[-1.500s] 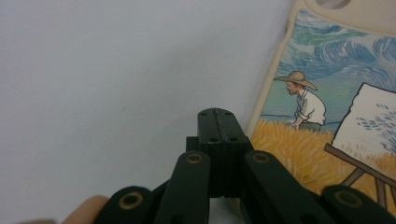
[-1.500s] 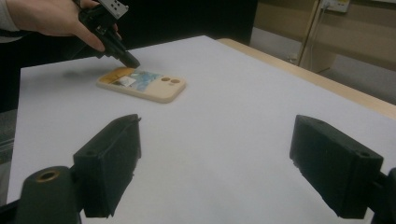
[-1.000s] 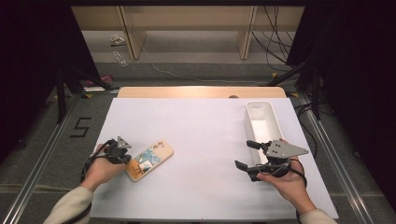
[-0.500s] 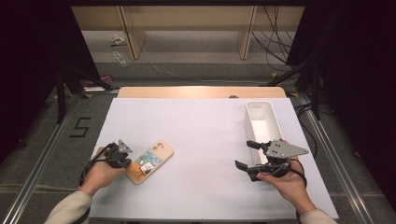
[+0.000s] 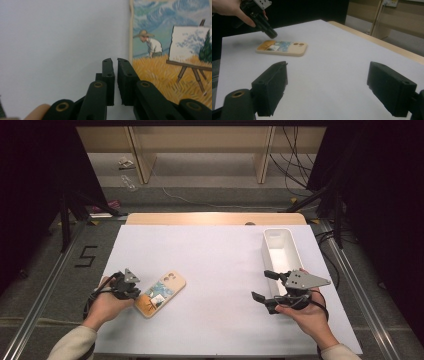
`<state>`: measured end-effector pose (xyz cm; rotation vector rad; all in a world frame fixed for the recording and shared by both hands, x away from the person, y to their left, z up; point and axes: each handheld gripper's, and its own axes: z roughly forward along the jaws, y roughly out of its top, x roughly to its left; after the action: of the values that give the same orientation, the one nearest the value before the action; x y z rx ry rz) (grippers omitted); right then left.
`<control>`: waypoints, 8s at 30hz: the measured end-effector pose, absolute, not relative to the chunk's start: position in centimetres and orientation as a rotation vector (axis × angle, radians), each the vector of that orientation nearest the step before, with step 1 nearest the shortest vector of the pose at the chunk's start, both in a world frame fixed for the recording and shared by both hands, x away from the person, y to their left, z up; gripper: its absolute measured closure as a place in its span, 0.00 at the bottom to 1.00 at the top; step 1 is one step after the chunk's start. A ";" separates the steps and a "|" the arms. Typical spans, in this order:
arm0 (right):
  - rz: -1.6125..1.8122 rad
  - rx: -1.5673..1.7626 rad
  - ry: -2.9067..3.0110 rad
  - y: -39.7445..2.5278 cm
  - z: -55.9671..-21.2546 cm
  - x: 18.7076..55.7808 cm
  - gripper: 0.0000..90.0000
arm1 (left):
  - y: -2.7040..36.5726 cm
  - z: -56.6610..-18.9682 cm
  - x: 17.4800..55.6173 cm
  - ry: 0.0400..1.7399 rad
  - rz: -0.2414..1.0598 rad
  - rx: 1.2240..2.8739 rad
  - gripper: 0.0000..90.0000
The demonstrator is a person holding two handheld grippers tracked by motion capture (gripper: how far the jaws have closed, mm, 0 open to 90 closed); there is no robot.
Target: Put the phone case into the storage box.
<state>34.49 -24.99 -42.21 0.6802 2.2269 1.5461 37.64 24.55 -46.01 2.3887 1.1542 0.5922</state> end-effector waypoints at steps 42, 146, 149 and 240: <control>1.552 0.676 2.229 -24.9 -42.2 34.5 0.20 | 18.2 -46.0 40.4 1.221 0.177 2.631 0.03; 1.551 0.674 2.221 -24.9 -42.1 34.5 0.19 | 17.9 -47.1 41.2 1.226 0.116 2.708 0.12; 1.550 0.675 2.221 -24.9 -42.1 34.5 0.19 | 18.0 -46.9 41.2 1.232 0.124 2.696 0.12; 1.563 0.681 2.208 -24.7 -42.0 34.4 0.18 | 17.6 -43.6 36.9 0.989 0.587 2.120 0.12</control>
<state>34.41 -24.73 -41.98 0.6809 2.2081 1.5628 36.91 17.64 -43.61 2.1197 0.9891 0.5874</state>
